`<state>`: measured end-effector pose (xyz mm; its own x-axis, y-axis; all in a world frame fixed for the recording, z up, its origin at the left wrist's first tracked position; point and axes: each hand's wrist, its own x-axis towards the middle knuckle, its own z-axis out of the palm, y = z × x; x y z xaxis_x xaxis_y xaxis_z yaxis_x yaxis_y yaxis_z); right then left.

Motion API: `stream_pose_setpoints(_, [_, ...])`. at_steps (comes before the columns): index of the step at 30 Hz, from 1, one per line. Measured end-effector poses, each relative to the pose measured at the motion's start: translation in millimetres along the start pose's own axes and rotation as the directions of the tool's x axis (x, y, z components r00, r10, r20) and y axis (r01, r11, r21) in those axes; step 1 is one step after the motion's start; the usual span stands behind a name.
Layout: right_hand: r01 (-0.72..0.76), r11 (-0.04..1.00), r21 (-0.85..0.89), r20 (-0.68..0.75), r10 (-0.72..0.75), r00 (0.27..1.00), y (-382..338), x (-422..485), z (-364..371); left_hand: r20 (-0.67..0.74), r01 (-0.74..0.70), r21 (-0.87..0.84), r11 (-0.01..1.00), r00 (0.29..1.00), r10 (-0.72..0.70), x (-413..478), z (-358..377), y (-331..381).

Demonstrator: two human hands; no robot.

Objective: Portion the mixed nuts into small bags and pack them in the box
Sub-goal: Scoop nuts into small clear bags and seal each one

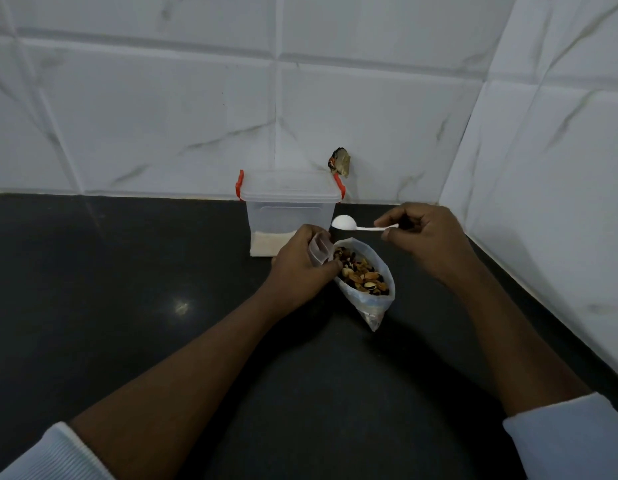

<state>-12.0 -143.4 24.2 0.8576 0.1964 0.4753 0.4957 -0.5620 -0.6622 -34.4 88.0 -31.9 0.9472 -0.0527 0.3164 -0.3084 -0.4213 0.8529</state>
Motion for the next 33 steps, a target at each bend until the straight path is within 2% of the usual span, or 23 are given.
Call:
stream_pose_setpoints(3, [0.027,0.979,-0.202,0.062,-0.015,0.998,8.5,-0.2,-3.5,0.025,0.006,0.018,1.000,1.000,-0.006,-0.8,0.6,-0.2])
stream_pose_setpoints(8, [0.084,0.899,-0.430,0.208,0.009,0.978,13.1,4.3,10.3,0.019,0.012,-0.010,1.000,1.000,-0.012,-1.0,-0.2,0.1])
stream_pose_setpoints(13, [0.063,0.904,-0.422,0.121,-0.013,0.993,8.7,3.2,6.0,0.019,0.020,-0.016,1.000,1.000,-0.019,-1.4,-0.6,-0.2])
stream_pose_setpoints(15, [0.090,0.909,-0.407,0.148,-0.032,0.988,8.1,2.2,8.5,0.017,0.010,-0.016,1.000,1.000,-0.010,-1.0,-0.3,-0.5])
stream_pose_setpoints(18, [0.089,0.883,-0.460,0.227,0.020,0.974,11.0,3.1,11.7,0.014,0.014,-0.018,1.000,1.000,-0.014,-0.6,0.3,-0.1])
stream_pose_setpoints(22, [0.033,0.881,-0.472,0.195,0.068,0.978,5.1,3.7,2.1,0.012,0.023,-0.019,1.000,1.000,-0.023,-0.3,-0.1,-0.4])
stream_pose_setpoints(25, [-0.048,0.926,-0.374,0.153,0.113,0.982,1.9,1.8,-0.7,0.018,0.027,-0.022,0.999,0.999,-0.026,-0.3,-0.3,-0.4])
stream_pose_setpoints(28, [-0.240,0.954,-0.178,0.075,0.256,0.964,6.9,1.6,4.3,0.014,0.028,-0.019,0.999,1.000,-0.027,-0.2,0.0,-0.3])
stream_pose_setpoints(30, [-0.378,0.926,0.012,0.025,0.377,0.926,12.3,0.8,7.8,0.015,0.029,-0.018,0.999,0.999,-0.029,-0.2,0.0,-0.2])
stream_pose_setpoints(33, [-0.519,0.818,0.246,0.025,0.530,0.848,17.7,0.9,9.6,0.022,0.024,-0.015,1.000,0.999,-0.023,-0.6,-0.3,0.0])
